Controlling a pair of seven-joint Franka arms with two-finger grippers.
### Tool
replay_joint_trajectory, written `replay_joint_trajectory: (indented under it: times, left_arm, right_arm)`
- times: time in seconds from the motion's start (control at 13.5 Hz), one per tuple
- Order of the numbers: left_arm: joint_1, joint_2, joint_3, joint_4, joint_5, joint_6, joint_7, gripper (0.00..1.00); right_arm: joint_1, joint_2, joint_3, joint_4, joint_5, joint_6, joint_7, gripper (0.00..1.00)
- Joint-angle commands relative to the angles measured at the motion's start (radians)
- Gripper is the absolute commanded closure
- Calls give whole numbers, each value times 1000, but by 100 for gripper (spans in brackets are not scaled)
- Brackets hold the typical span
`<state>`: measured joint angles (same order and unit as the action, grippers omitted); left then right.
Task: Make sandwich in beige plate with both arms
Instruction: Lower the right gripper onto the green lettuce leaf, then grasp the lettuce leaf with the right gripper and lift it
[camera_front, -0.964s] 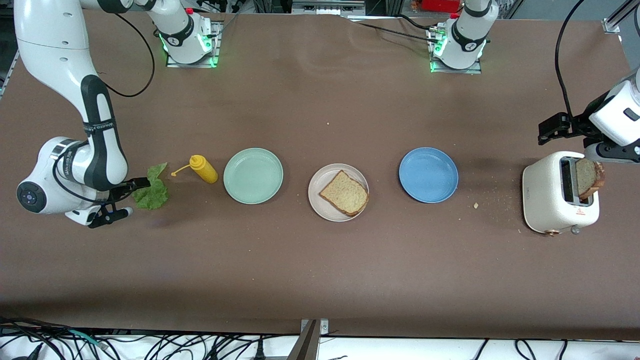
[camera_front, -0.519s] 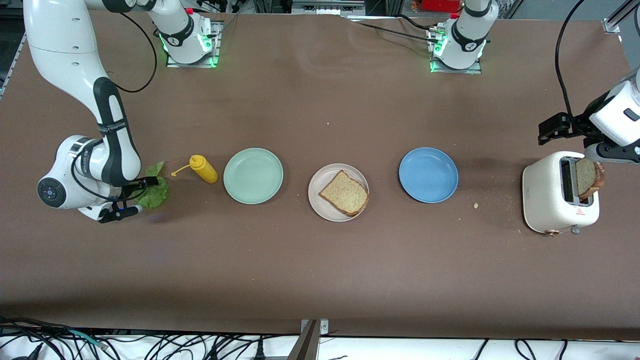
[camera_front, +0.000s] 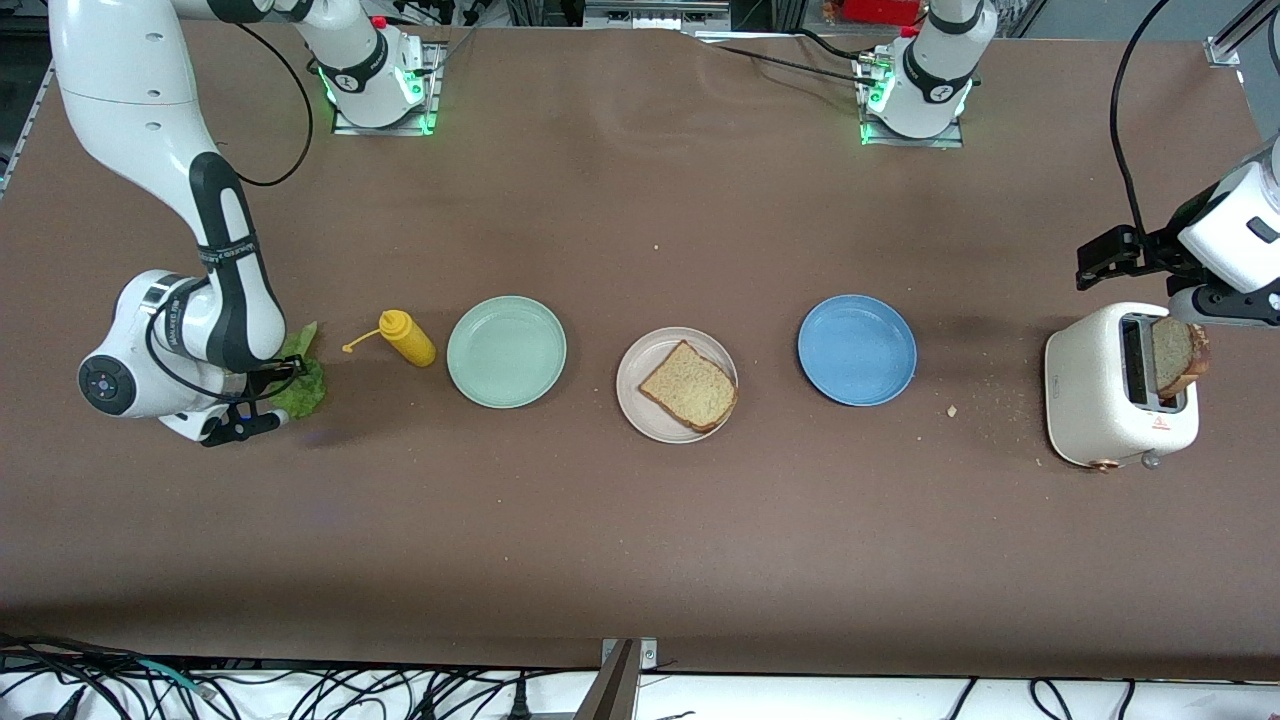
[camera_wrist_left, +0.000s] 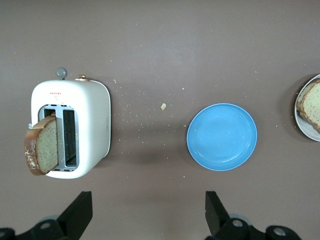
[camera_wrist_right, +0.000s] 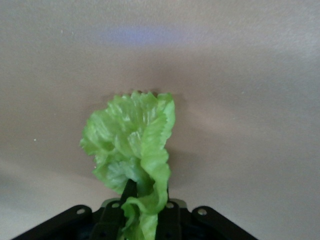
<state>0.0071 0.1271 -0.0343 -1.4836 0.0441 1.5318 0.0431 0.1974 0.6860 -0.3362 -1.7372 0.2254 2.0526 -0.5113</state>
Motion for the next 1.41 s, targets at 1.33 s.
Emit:
replay_joint_trajectory:
  times: [1.33]
  left_arm:
    - [8, -7, 2, -9, -12, 11, 21, 0]
  right_arm:
    - [11, -13, -18, 562, -31, -717, -4, 100]
